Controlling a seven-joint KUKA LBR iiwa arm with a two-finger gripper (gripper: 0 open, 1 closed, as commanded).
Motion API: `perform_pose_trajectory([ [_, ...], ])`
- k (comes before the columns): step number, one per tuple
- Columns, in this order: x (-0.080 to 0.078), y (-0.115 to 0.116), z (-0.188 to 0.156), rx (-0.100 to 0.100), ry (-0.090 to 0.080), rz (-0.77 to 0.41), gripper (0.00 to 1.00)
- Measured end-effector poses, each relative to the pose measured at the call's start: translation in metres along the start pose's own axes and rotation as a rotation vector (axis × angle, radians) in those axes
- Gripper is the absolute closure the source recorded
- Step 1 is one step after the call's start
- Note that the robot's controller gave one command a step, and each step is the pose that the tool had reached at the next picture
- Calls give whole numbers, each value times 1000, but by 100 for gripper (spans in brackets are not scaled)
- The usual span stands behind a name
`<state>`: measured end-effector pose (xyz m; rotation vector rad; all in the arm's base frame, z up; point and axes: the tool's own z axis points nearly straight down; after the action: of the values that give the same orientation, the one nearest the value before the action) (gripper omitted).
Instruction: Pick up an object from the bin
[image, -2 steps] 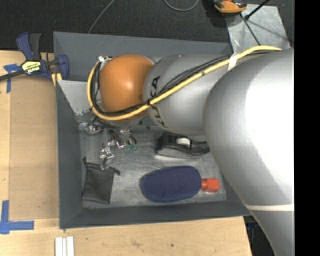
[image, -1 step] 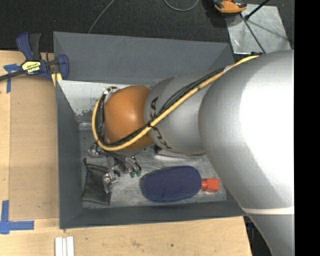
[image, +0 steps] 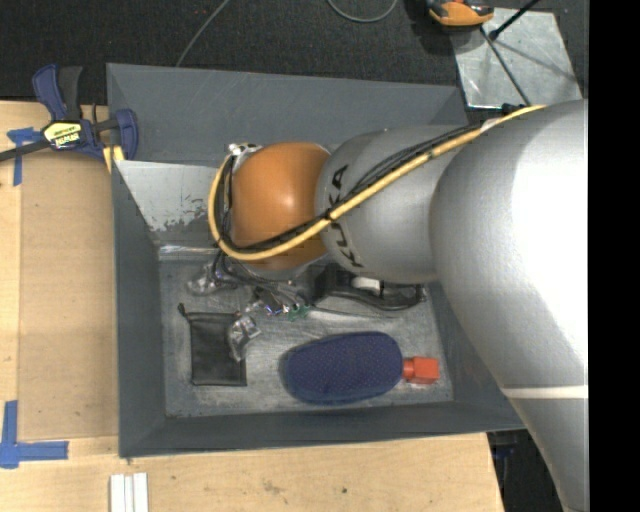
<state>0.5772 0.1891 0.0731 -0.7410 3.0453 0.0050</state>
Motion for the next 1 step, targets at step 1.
perform_pose_trajectory([
  [1,-4,0,-4,2,-17,1,100],
])
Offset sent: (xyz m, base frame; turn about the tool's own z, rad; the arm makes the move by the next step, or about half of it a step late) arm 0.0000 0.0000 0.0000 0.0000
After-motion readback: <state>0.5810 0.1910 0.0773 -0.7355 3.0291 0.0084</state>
